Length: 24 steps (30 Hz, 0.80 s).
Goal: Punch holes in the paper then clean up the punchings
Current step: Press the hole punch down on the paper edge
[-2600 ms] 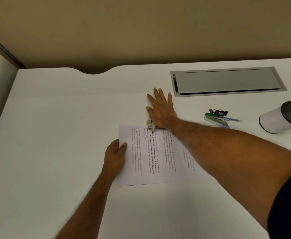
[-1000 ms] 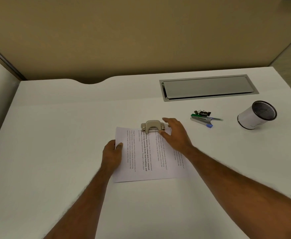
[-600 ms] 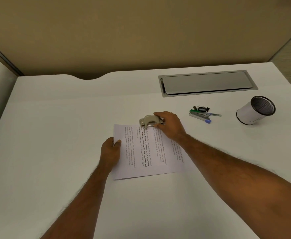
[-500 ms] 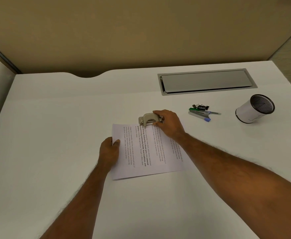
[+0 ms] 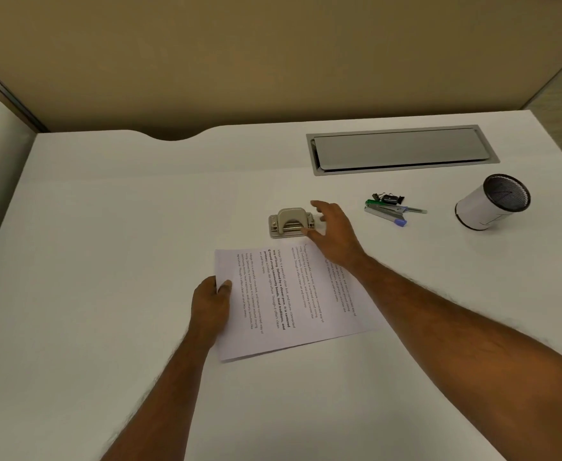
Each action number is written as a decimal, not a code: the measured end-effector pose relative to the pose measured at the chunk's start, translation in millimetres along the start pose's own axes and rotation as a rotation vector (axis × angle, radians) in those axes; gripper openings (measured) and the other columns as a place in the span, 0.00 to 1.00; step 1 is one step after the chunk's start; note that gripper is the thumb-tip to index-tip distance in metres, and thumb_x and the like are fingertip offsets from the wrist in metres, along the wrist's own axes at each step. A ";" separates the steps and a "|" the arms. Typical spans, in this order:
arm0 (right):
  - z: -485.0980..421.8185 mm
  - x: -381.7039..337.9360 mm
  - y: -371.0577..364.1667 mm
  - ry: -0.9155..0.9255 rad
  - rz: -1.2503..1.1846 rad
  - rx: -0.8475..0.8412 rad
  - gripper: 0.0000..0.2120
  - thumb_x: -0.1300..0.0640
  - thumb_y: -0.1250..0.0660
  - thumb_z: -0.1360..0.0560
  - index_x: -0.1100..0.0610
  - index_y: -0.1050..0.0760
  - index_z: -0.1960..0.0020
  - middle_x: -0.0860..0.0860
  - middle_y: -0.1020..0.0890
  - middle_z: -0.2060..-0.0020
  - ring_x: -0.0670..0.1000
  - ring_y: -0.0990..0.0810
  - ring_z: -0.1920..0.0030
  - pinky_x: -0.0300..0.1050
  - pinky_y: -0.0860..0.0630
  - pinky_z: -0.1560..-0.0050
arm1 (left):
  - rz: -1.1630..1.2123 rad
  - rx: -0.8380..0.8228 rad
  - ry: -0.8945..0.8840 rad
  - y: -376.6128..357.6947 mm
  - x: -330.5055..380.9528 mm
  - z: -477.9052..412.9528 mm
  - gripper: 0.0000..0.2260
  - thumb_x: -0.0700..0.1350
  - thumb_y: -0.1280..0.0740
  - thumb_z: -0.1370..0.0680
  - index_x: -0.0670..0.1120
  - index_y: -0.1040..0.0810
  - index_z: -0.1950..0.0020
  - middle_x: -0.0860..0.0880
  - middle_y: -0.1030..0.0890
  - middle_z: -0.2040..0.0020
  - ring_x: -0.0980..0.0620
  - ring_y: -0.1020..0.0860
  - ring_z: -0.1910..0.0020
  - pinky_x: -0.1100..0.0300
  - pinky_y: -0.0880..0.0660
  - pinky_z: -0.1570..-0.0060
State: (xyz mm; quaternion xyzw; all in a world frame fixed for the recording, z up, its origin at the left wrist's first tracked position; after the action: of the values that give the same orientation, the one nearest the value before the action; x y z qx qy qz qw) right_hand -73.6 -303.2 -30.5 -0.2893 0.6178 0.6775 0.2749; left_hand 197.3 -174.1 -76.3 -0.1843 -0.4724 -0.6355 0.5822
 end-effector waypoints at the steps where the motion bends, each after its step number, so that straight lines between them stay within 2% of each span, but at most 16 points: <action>1: 12.4 1.4 9.2 -0.021 -0.035 0.059 0.25 0.57 0.28 0.26 0.54 0.31 0.32 0.52 0.26 0.38 0.48 0.25 0.44 0.38 0.28 0.44 | 0.016 0.005 0.008 0.4 -1.1 3.2 0.10 0.43 0.40 0.18 0.38 0.22 0.47 0.43 0.18 0.52 0.45 0.19 0.56 0.57 0.24 0.61; 3: 44.9 8.4 25.7 -0.094 -0.094 0.168 0.18 0.58 0.29 0.26 0.55 0.27 0.37 0.50 0.24 0.44 0.44 0.24 0.52 0.29 0.28 0.53 | 0.042 0.009 0.028 0.8 -4.7 9.1 0.10 0.43 0.39 0.18 0.38 0.22 0.47 0.43 0.17 0.51 0.43 0.18 0.53 0.54 0.22 0.57; 4: 63.9 12.8 31.4 -0.131 -0.115 0.201 0.14 0.59 0.29 0.26 0.55 0.25 0.41 0.50 0.22 0.48 0.43 0.24 0.55 0.27 0.28 0.56 | 0.057 0.006 0.041 0.1 -7.8 11.2 0.10 0.43 0.39 0.18 0.38 0.22 0.47 0.42 0.17 0.50 0.42 0.18 0.52 0.52 0.22 0.54; 7: 128.3 29.1 37.6 -0.272 -0.208 0.265 0.03 0.59 0.30 0.26 0.55 0.22 0.53 0.49 0.19 0.60 0.47 0.22 0.61 0.33 0.26 0.58 | 0.098 -0.007 0.084 -3.0 -15.3 21.6 0.10 0.43 0.39 0.18 0.39 0.21 0.45 0.42 0.17 0.49 0.42 0.18 0.52 0.46 0.20 0.49; 8: 152.3 33.3 37.3 -0.336 -0.242 0.288 0.03 0.58 0.30 0.25 0.56 0.23 0.58 0.49 0.19 0.65 0.48 0.22 0.64 0.38 0.25 0.60 | 0.110 -0.009 0.095 -4.2 -18.3 24.7 0.10 0.43 0.39 0.18 0.39 0.21 0.45 0.42 0.17 0.49 0.42 0.18 0.52 0.45 0.20 0.49; 9: 177.2 37.9 33.8 -0.406 -0.276 0.298 0.09 0.55 0.30 0.25 0.57 0.24 0.62 0.50 0.19 0.69 0.49 0.22 0.67 0.43 0.24 0.62 | 0.119 -0.009 0.108 -5.3 -20.6 29.0 0.10 0.42 0.40 0.18 0.40 0.21 0.45 0.42 0.17 0.49 0.42 0.18 0.52 0.46 0.20 0.49; 11: 224.2 39.2 16.6 -0.555 -0.336 0.204 0.17 0.50 0.32 0.24 0.60 0.25 0.66 0.52 0.20 0.75 0.49 0.23 0.74 0.46 0.25 0.66 | 0.138 -0.008 0.125 -7.9 -24.3 37.8 0.10 0.42 0.40 0.18 0.39 0.21 0.44 0.42 0.17 0.49 0.42 0.18 0.52 0.48 0.21 0.50; 14: 275.8 29.8 -21.2 -0.806 -0.554 -0.028 0.20 0.46 0.32 0.24 0.64 0.22 0.63 0.58 0.16 0.70 0.52 0.21 0.74 0.45 0.25 0.70 | 0.163 0.003 0.130 -12.4 -29.6 50.6 0.10 0.42 0.40 0.18 0.39 0.21 0.44 0.42 0.17 0.48 0.43 0.18 0.52 0.49 0.21 0.52; 16: 289.8 26.4 -35.2 -0.932 -0.693 -0.071 0.21 0.46 0.32 0.25 0.66 0.21 0.56 0.62 0.15 0.64 0.56 0.18 0.69 0.47 0.21 0.66 | 0.172 0.002 0.135 -15.6 -31.6 59.5 0.10 0.42 0.40 0.18 0.39 0.21 0.44 0.42 0.17 0.48 0.43 0.18 0.53 0.50 0.21 0.52; 18: 291.6 24.4 -43.1 -0.982 -0.791 -0.084 0.20 0.47 0.32 0.25 0.66 0.20 0.52 0.62 0.15 0.61 0.58 0.15 0.62 0.49 0.17 0.59 | 0.191 0.001 0.145 -18.6 -32.8 67.4 0.09 0.41 0.40 0.18 0.40 0.22 0.44 0.41 0.18 0.48 0.43 0.18 0.52 0.50 0.22 0.52; 21: 283.8 20.7 -54.7 -0.937 -1.076 -0.023 0.12 0.54 0.34 0.22 0.59 0.22 0.43 0.57 0.14 0.53 0.56 0.14 0.53 0.50 0.18 0.52 | 0.214 -0.002 0.152 -24.4 -32.7 76.9 0.10 0.41 0.40 0.18 0.38 0.22 0.42 0.41 0.18 0.46 0.42 0.19 0.50 0.50 0.22 0.50; 24: 279.1 29.2 -52.1 -0.901 -1.235 0.172 0.12 0.63 0.37 0.21 0.57 0.25 0.39 0.57 0.16 0.47 0.57 0.16 0.49 0.49 0.17 0.56 | 0.226 -0.007 0.148 -29.0 -32.9 84.4 0.09 0.40 0.39 0.18 0.39 0.23 0.41 0.41 0.19 0.45 0.42 0.19 0.49 0.50 0.23 0.50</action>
State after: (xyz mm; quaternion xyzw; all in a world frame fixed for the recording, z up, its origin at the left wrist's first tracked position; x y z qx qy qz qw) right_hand -70.1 -20.2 -67.9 -0.2555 0.2232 0.4030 0.8500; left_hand 152.5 -90.3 -72.3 -0.1908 -0.4021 -0.5794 0.6828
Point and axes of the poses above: each hand's wrist, its own z-axis away from the middle knuckle, its own y-axis out of the back of the hand, x = y × z, the point moved 8 cm from there along -z, towards the middle knuckle
